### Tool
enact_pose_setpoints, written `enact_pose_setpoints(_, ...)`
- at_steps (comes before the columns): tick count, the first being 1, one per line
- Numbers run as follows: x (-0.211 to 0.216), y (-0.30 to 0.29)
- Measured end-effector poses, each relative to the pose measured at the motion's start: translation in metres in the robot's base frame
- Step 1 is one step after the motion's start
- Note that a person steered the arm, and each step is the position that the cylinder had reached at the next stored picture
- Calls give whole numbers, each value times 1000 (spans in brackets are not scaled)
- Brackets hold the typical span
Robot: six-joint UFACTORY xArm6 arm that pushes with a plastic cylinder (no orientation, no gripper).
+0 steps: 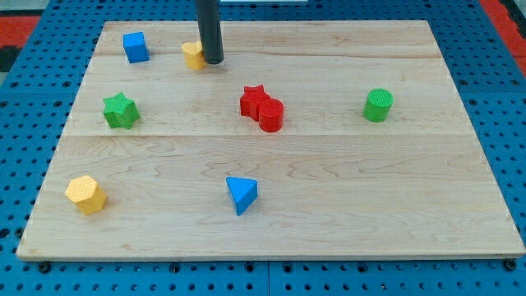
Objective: Push the yellow heart towards the green star
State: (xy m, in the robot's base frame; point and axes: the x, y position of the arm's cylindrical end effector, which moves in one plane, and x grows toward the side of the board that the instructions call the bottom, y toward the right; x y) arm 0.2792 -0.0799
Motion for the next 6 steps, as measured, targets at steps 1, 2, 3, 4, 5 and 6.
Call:
enact_pose_setpoints(1,-12,4)
enact_pose_setpoints(2,-22,6)
enact_pose_setpoints(3,-37,-8)
enact_pose_setpoints(4,-10,-48)
enact_pose_setpoints(5,25,-53)
enact_pose_setpoints(6,72,-52)
